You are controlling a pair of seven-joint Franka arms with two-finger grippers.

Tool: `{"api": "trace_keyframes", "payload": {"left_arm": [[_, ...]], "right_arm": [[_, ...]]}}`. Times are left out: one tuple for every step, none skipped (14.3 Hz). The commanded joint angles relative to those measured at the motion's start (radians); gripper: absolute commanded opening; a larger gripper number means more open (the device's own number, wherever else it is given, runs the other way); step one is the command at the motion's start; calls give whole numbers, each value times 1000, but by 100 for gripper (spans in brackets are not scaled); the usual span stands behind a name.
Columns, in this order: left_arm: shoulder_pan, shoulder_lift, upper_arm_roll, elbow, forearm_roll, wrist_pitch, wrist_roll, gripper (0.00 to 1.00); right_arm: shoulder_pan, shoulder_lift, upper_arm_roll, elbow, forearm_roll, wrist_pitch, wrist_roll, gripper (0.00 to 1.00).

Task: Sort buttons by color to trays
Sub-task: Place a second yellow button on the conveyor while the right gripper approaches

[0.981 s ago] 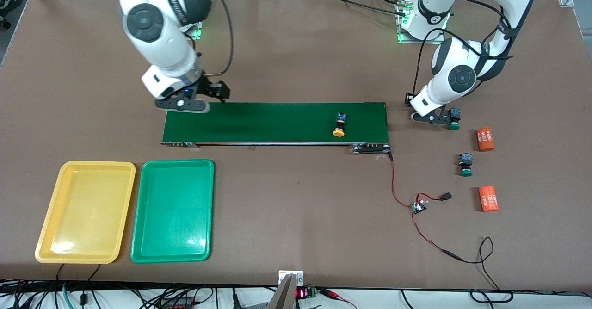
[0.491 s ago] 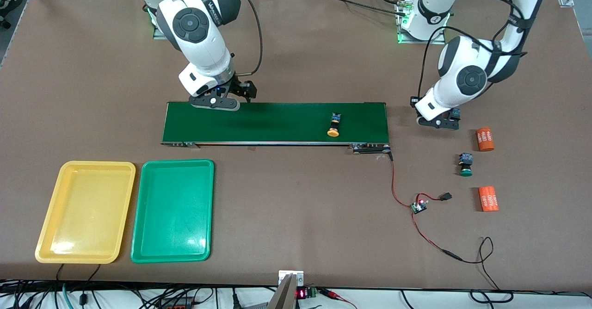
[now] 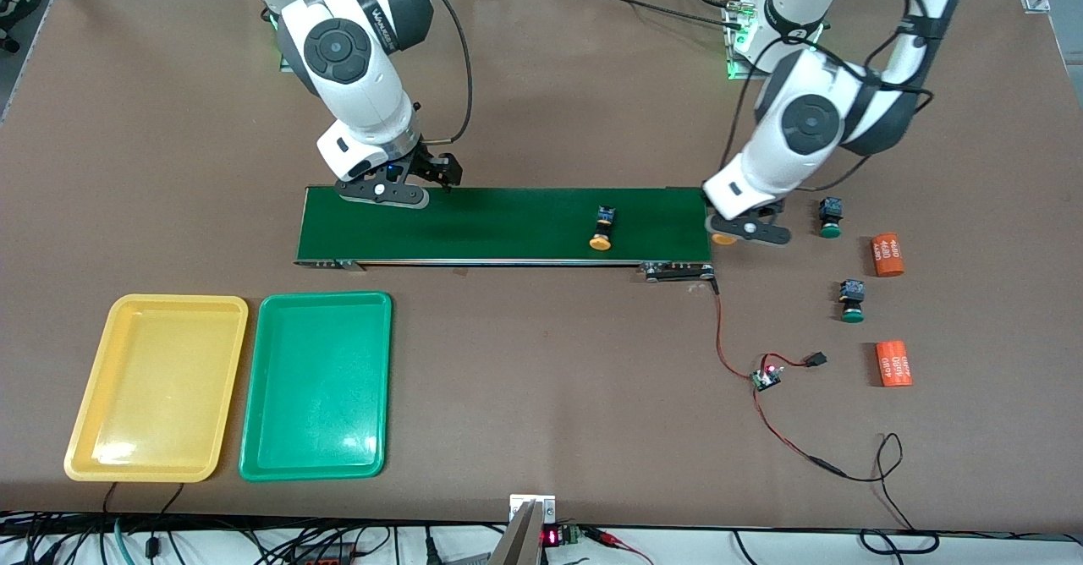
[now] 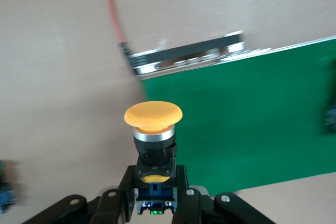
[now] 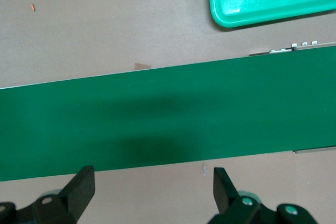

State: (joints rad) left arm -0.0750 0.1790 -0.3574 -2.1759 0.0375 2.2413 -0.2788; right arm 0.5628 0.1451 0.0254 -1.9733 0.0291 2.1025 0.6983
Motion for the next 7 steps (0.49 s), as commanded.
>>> {"api": "trace_keyframes", "payload": {"left_arm": [[-70, 102, 0, 50, -8, 97, -114, 4], [-87, 120, 0, 48, -8, 121, -128, 5], [-95, 123, 0, 47, -8, 121, -131, 8], [-95, 123, 0, 42, -8, 121, -131, 16], [-95, 123, 0, 39, -8, 118, -123, 32], [-95, 123, 2, 37, -8, 116, -119, 99], [-94, 114, 2, 36, -8, 101, -117, 100]], "right_arm": [[-26, -12, 2, 10, -9, -16, -42, 100], [-27, -12, 4, 10, -9, -16, -42, 100], [-29, -12, 2, 10, -9, -16, -42, 100], [-29, -10, 2, 8, -9, -16, -42, 100], [-29, -10, 2, 8, -9, -16, -42, 100], [-29, -12, 2, 8, -11, -16, -42, 100], [-29, -12, 2, 8, -9, -16, -42, 100]]}}
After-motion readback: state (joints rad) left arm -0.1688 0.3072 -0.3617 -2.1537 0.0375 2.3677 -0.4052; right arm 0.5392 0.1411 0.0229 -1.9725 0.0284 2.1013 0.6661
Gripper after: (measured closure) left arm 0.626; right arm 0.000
